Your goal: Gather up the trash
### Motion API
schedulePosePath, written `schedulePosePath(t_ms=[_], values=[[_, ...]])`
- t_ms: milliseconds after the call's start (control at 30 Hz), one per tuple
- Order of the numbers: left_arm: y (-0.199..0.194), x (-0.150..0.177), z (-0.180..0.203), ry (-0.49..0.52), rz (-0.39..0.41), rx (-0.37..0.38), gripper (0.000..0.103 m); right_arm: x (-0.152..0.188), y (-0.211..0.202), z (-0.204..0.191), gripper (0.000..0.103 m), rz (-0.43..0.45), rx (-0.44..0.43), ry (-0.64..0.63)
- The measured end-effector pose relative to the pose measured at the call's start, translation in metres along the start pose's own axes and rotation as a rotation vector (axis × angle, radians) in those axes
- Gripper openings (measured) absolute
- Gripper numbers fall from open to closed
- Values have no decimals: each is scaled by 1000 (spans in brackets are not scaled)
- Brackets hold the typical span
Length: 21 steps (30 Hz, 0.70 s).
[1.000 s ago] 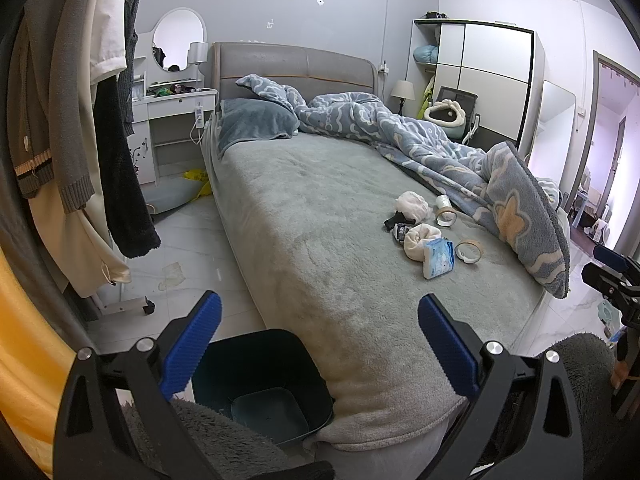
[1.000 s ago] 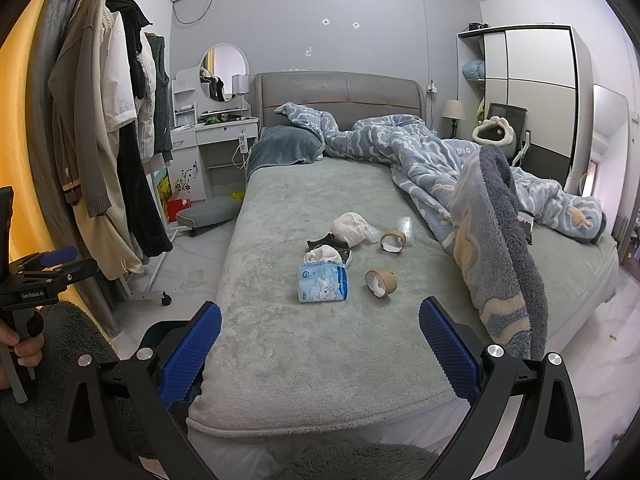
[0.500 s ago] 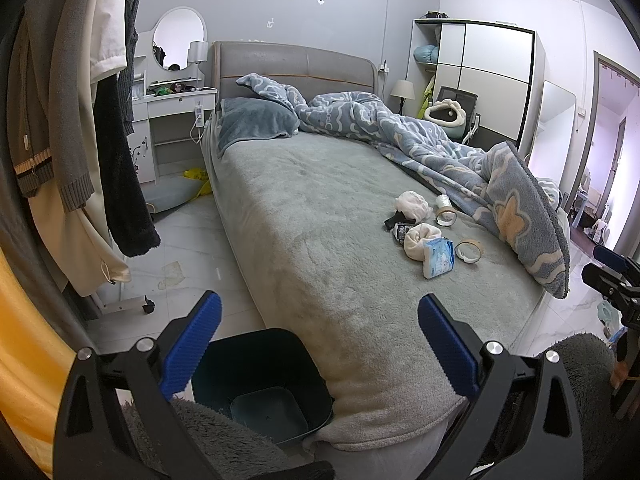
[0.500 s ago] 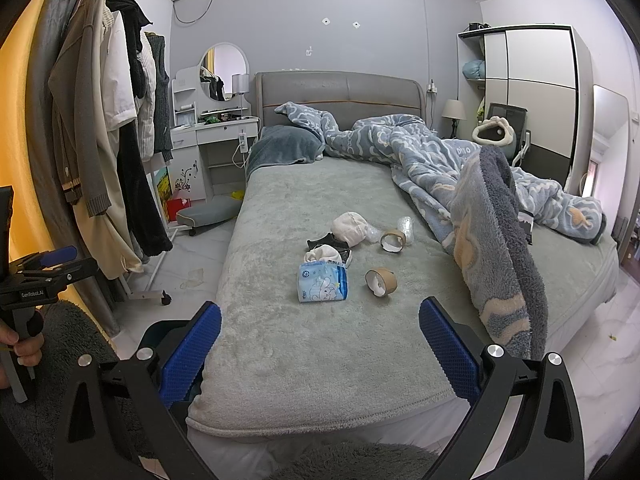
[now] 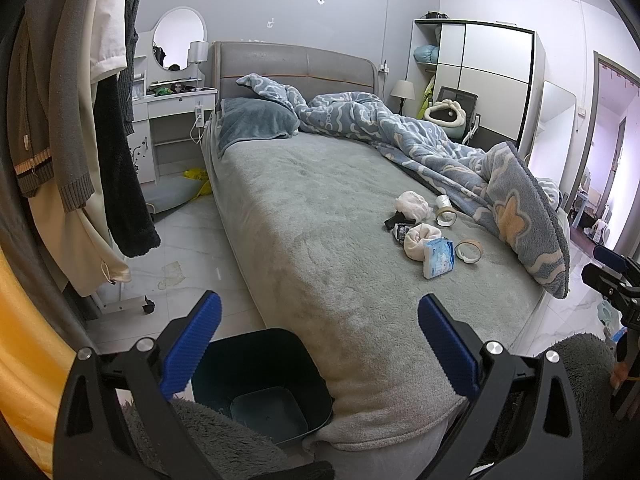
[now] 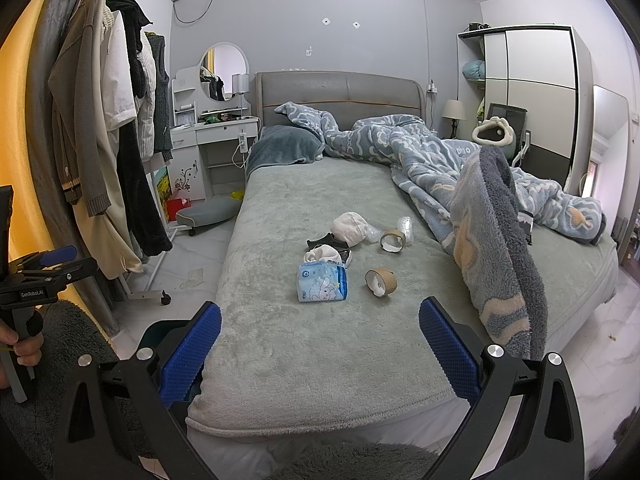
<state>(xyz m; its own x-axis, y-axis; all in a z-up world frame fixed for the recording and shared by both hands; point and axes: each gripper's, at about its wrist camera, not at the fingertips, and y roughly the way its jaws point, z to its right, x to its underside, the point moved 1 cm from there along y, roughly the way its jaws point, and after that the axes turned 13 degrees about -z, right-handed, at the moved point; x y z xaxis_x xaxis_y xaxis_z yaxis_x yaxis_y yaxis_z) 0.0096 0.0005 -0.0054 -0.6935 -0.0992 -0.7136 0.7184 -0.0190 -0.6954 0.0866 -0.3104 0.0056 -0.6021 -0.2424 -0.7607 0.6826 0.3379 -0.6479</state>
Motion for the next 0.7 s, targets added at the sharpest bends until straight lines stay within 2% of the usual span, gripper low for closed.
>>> schedulePosePath(t_ms=[700], values=[[4,5,5,-1,-3,0,100,0,0,1,100,-2,5,2]])
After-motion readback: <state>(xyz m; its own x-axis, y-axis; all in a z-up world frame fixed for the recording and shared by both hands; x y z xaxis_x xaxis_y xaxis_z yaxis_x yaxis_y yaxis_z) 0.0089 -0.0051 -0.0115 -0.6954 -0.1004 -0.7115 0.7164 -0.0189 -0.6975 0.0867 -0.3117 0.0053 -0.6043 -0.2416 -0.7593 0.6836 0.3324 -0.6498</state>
